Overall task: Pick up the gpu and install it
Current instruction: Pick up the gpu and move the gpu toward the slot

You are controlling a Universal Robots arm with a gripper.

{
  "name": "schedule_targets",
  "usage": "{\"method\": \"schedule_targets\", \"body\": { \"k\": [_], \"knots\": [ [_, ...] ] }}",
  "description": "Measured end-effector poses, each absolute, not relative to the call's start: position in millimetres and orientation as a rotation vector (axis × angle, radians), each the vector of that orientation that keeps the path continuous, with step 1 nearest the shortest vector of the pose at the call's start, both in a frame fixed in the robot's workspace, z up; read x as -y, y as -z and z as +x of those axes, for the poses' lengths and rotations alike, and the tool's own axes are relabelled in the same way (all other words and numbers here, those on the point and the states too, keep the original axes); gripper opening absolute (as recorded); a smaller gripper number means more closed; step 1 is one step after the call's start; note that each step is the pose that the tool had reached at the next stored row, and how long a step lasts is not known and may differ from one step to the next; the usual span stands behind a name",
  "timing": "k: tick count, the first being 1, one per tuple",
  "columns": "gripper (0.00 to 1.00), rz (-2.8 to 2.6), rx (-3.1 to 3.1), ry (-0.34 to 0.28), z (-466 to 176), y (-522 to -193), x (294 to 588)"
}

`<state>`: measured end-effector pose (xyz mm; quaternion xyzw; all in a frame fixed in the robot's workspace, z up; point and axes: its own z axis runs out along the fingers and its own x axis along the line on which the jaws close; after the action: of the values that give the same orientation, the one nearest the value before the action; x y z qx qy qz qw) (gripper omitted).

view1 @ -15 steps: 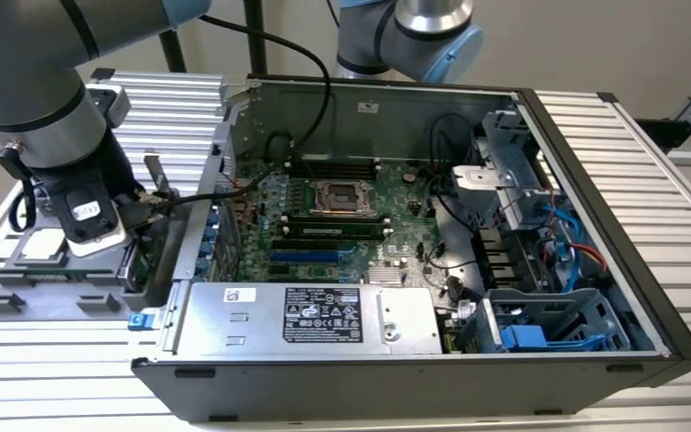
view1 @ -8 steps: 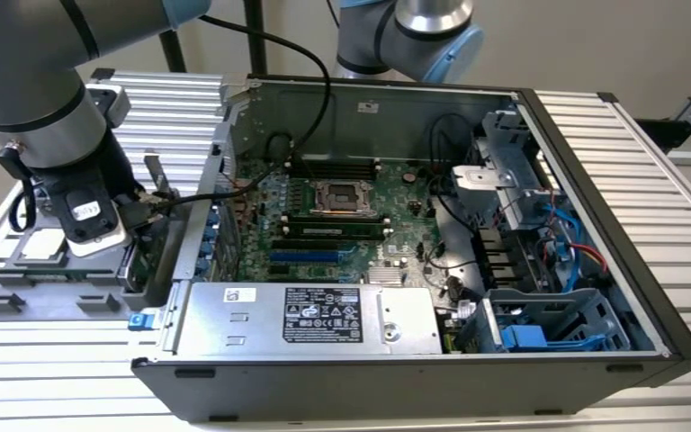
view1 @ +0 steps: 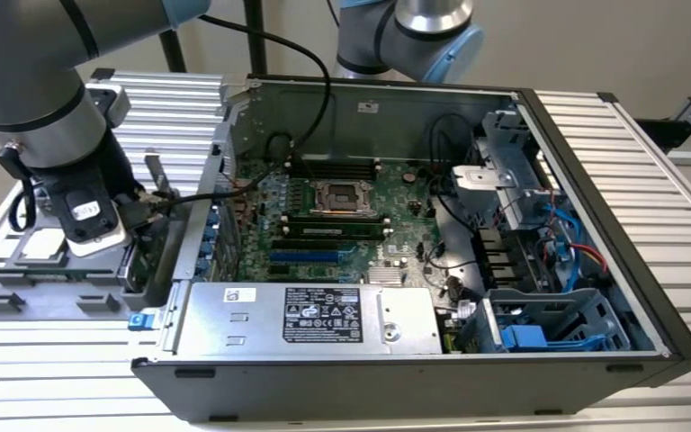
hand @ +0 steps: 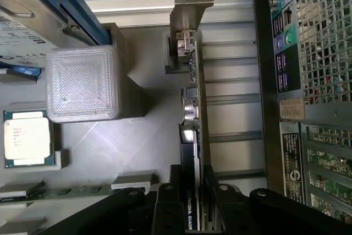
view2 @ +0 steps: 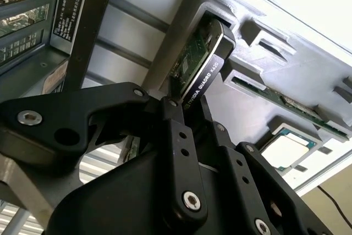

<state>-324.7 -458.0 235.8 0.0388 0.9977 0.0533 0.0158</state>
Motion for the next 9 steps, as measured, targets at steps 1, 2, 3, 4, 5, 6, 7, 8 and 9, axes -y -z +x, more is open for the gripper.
{"method": "schedule_targets", "body": {
  "k": [1,2,3,4,5,6,7,8,9],
  "knots": [
    [0.00,0.121,-3.104,-0.165,-324.8,-236.8,458.0],
    [0.00,0.121,-3.104,-0.165,-324.8,-237.8,458.0],
    [0.00,0.121,-3.104,-0.165,-324.8,-238.7,458.0],
    [0.00,0.121,-3.104,-0.165,-324.8,-239.6,458.0],
    [0.00,0.121,-3.104,-0.165,-324.8,-240.4,458.0],
    [0.00,0.121,-3.104,-0.165,-324.8,-241.2,458.0],
    [0.00,0.121,-3.104,-0.165,-324.8,-242.0,458.0],
    [0.00,0.121,-3.104,-0.165,-324.8,-242.9,458.0],
    [0.00,0.121,-3.104,-0.165,-324.8,-243.7,458.0]
  ]
}}
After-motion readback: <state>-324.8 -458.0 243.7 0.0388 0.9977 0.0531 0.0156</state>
